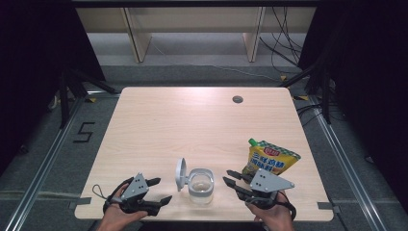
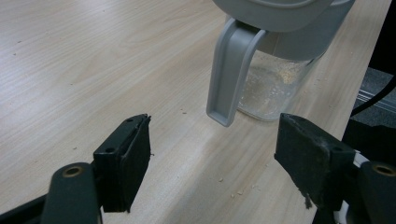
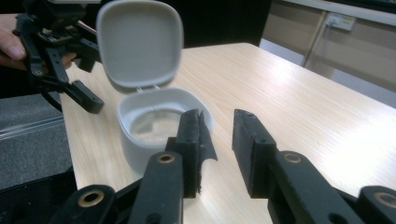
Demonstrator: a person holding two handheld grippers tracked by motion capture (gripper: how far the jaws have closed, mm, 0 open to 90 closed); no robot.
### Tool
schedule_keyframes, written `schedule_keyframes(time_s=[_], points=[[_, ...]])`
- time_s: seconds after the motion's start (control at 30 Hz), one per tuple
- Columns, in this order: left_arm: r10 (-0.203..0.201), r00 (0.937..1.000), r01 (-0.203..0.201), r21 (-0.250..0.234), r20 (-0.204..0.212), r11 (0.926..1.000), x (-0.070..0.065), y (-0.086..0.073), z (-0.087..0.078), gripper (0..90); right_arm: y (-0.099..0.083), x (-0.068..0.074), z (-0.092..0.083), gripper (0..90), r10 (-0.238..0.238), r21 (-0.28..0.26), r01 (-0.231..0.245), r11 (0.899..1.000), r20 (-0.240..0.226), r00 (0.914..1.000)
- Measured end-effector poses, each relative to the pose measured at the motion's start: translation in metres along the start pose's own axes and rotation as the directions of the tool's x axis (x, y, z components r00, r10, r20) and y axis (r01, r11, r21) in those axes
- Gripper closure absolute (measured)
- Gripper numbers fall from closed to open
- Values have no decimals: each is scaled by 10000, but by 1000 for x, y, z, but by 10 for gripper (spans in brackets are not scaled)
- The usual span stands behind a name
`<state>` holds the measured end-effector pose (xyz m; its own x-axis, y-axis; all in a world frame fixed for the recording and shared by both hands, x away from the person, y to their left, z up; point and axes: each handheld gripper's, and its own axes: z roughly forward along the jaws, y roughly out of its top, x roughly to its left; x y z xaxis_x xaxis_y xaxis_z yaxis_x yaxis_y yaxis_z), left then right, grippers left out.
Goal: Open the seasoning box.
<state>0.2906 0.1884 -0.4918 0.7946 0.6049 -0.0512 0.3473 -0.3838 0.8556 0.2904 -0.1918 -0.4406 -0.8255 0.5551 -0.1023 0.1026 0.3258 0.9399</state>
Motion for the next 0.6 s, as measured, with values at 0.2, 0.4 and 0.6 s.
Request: schedule_keyframes(time_s=[0.2, 0.4, 0.6], points=[[106, 9999, -105, 131, -100, 9999, 1, -1, 1, 254, -13, -5, -13, 683, 328, 128, -331, 9994, 287, 9991], [80, 9999, -79, 78, -106, 9999, 1, -1, 1, 253, -22, -9, -22, 593, 461, 405, -484, 9980, 558, 9974], [160, 9998, -158, 149, -143, 9998, 1, 0, 0, 252, -31, -13, -35, 569, 711, 619, -763, 9952, 828, 9940]])
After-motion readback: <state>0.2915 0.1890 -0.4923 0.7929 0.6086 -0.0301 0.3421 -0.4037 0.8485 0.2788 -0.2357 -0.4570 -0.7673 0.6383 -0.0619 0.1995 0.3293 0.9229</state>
